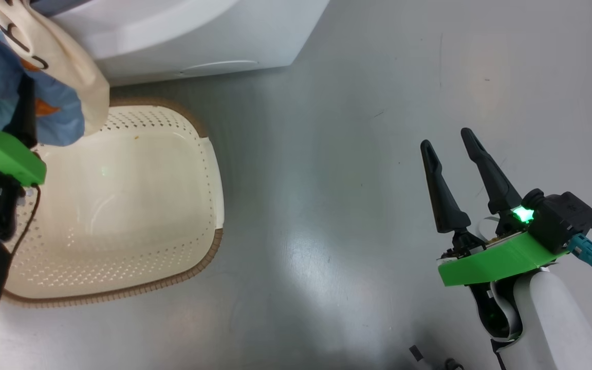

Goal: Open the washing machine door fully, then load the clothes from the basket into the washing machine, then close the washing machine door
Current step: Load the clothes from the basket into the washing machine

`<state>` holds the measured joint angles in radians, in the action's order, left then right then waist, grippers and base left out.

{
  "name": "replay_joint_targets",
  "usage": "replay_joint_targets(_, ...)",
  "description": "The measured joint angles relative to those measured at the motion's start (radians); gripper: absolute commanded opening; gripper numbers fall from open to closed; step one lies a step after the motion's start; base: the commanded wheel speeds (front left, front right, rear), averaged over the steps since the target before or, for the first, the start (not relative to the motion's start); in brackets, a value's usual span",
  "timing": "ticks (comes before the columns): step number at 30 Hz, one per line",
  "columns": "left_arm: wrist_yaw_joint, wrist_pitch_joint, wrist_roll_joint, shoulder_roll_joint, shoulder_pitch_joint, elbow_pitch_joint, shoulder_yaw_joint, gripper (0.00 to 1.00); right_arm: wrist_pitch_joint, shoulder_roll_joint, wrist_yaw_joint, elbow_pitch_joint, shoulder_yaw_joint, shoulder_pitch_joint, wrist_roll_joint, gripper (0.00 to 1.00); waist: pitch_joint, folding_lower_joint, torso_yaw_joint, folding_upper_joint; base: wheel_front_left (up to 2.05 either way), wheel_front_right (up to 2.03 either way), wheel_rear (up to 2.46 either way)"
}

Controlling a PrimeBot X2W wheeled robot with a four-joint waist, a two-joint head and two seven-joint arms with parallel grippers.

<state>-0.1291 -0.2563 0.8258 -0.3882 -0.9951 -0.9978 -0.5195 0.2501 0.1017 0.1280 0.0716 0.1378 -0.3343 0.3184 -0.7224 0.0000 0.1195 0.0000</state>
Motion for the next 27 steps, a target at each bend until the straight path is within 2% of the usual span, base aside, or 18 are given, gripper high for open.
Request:
replay_joint_targets(1,0.0,0.0,0.001,-0.002,-0.006,-0.002,-0.004,0.84,0.0,-0.001,0.0,-0.001,0.0,0.0,-0.001,1.0,-0.002,0.0,0.001,0.0,0.0,0.0,0.0)
replay_joint_targets(2,0.0,0.0,0.006,-0.002,-0.013,-0.002,-0.009,0.47,0.0,-0.001,0.0,-0.001,0.0,0.0,-0.001,1.0,-0.003,0.0,0.001,0.0,0.0,0.0,0.0)
replay_joint_targets(3,0.0,0.0,0.009,-0.003,-0.018,-0.002,-0.013,0.31,0.0,-0.001,0.0,-0.001,0.0,0.0,-0.001,1.0,-0.005,0.0,0.001,0.0,0.0,0.0,0.0)
replay_joint_targets(4,0.0,0.0,0.01,-0.004,-0.022,-0.002,-0.016,0.09,0.0,-0.001,0.0,-0.001,0.0,0.0,-0.001,1.0,-0.006,0.0,0.001,0.0,0.0,0.0,0.0)
replay_joint_targets(5,0.0,0.0,0.012,-0.005,-0.025,-0.002,-0.02,0.0,0.0,-0.002,0.0,-0.001,0.0,0.0,-0.001,1.0,-0.006,0.0,0.001,0.0,0.0,0.0,0.0)
replay_joint_targets(15,0.0,0.0,0.056,0.002,-0.027,0.042,-0.006,0.0,0.0,-0.004,0.0,-0.002,-0.021,0.0,-0.001,1.0,-0.001,0.0,-0.021,0.0,0.0,0.0,0.0)
replay_joint_targets(27,0.0,0.0,0.047,0.051,0.112,0.356,0.18,0.0,0.0,-0.012,0.0,-0.001,-0.034,0.0,-0.002,1.0,0.032,0.0,-0.077,0.0,0.0,0.0,0.0)
